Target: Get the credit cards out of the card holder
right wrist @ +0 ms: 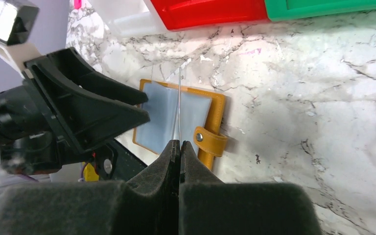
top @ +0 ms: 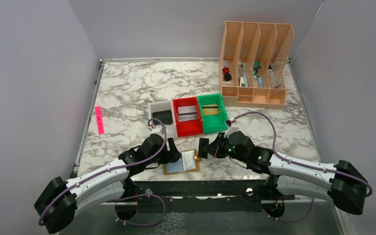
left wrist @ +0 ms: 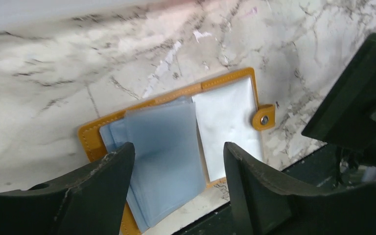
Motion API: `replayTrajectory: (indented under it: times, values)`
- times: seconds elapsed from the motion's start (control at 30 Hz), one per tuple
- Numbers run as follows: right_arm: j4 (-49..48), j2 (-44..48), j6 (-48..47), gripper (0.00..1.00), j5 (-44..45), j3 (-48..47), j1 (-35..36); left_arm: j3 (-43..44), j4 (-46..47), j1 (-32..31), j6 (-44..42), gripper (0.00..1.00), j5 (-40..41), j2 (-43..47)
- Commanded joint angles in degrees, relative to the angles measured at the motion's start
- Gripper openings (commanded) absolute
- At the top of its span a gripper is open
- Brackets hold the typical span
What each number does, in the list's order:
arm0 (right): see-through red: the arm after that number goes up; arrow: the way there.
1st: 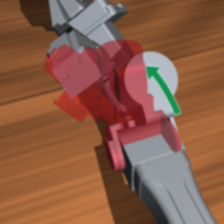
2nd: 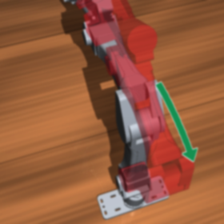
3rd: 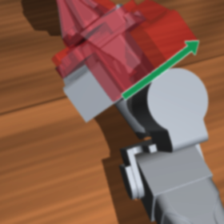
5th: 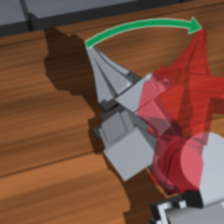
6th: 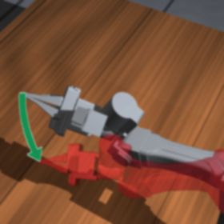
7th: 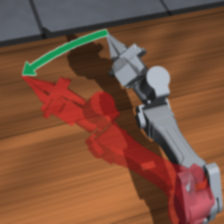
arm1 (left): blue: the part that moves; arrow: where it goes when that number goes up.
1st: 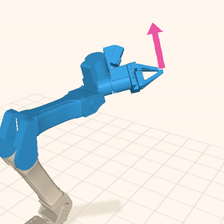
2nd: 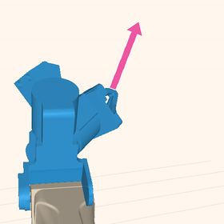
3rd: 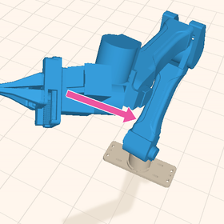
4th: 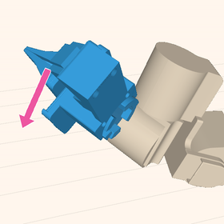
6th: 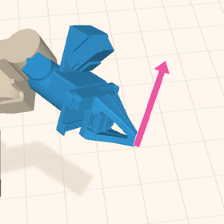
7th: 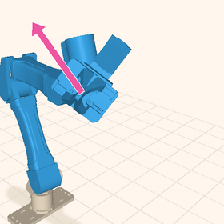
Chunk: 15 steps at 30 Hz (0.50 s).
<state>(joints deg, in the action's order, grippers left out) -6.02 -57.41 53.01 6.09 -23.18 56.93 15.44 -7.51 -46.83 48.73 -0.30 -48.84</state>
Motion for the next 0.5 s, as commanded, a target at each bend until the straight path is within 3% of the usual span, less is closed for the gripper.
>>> replayTrajectory:
  times: [0.0,0.27,0.47]
  values:
    - [3.83,1.8,-4.27,0.03,4.05,-0.89,-0.07,5.68,-11.12,-0.08,-3.29,0.73,12.74,1.81]
    - [0.43,-0.03,-10.5,0.03,-0.06,-4.1,-0.08,6.64,-19.45,2.42,3.2,0.87,27.34,8.79]
    - [-0.49,-3.36,-16.6,0.02,-1.8,-9.34,0.01,4.76,-23.77,2.97,10.65,0.88,31.6,14.38]
